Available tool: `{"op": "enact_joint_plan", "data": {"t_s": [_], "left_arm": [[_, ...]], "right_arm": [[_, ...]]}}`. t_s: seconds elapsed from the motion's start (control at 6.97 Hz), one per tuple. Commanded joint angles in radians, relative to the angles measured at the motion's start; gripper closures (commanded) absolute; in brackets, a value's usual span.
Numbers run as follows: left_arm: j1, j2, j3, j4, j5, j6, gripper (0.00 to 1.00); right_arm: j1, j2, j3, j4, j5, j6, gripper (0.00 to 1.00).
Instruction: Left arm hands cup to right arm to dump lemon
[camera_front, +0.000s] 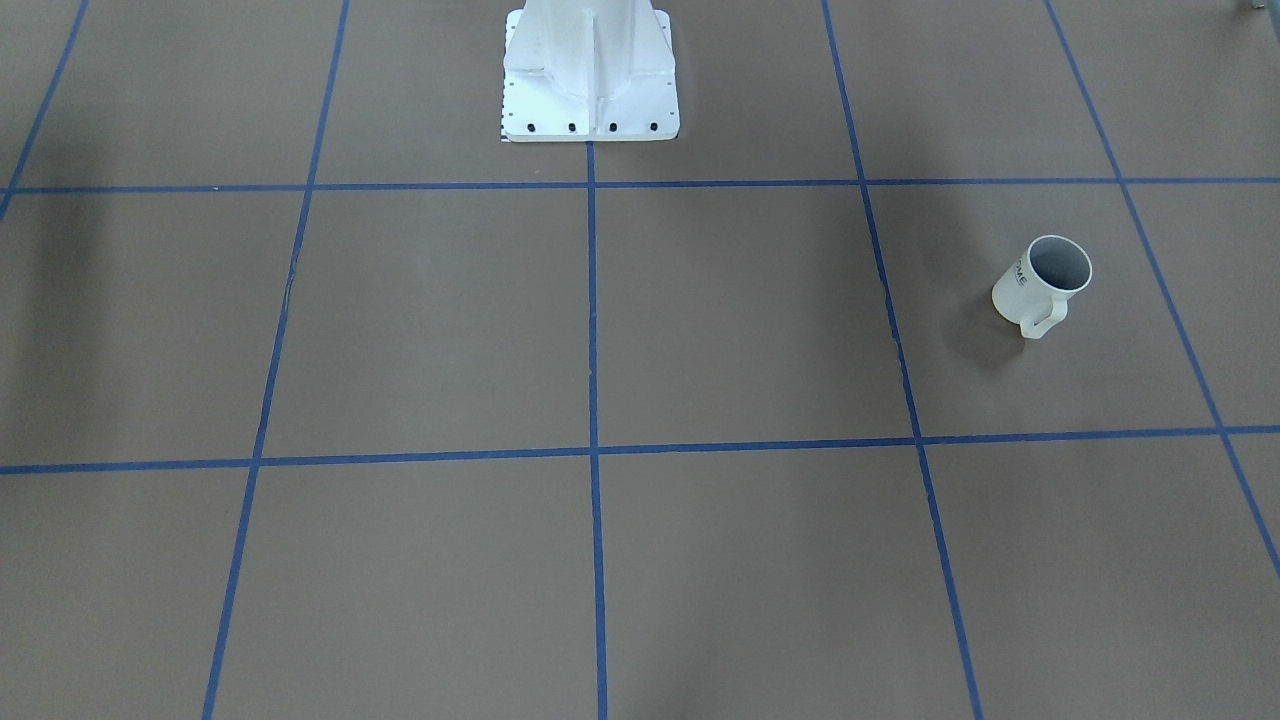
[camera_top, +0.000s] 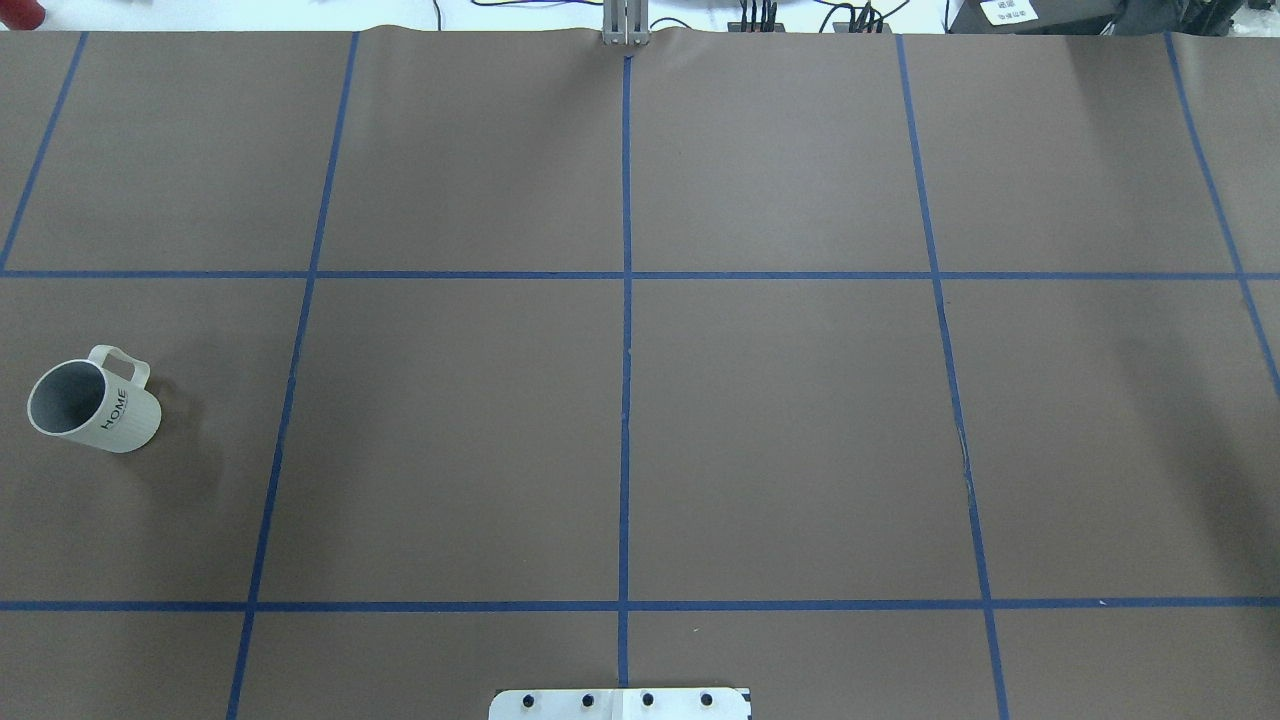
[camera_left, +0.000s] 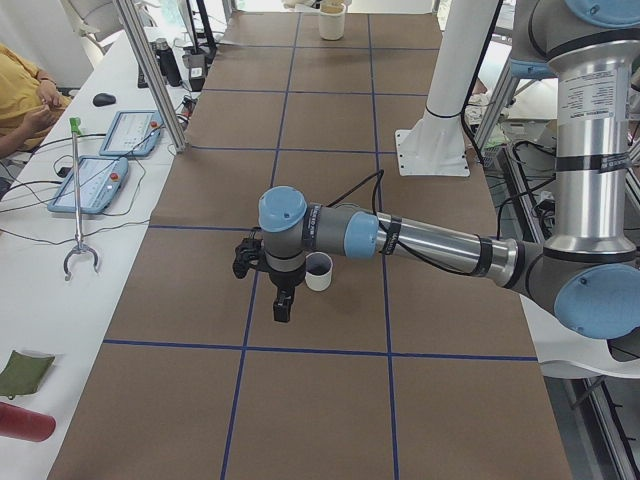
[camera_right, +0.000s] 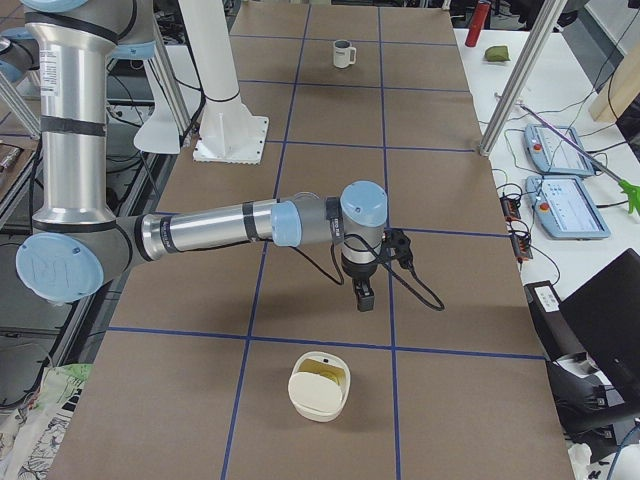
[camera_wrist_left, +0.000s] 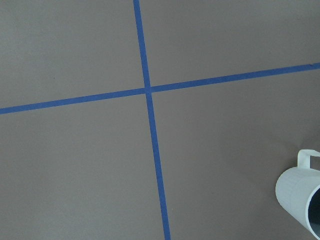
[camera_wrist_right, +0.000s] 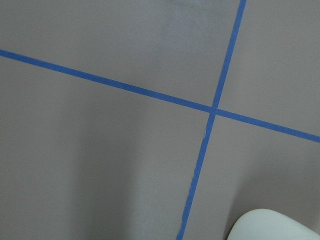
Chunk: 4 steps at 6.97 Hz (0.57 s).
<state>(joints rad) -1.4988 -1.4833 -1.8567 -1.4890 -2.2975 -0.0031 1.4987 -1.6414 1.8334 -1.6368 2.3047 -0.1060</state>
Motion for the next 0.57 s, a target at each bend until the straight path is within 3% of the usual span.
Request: {"op": "enact_joint_plan", "data": {"t_s": [0.0,0.43], "left_arm": [[-0.001,0.014,0.025,0.007,-0.003,0.000,0.00],[-0.003,0.012,0.011,0.056,-0.010,0.002,0.00]], "right_arm": [[0.000,-0.015,-0.008,-0.002,0.001,-0.006,0.01],[-0.020,-0.014,-0.051,-0.002,-0.001,-0.005,0.01]]}}
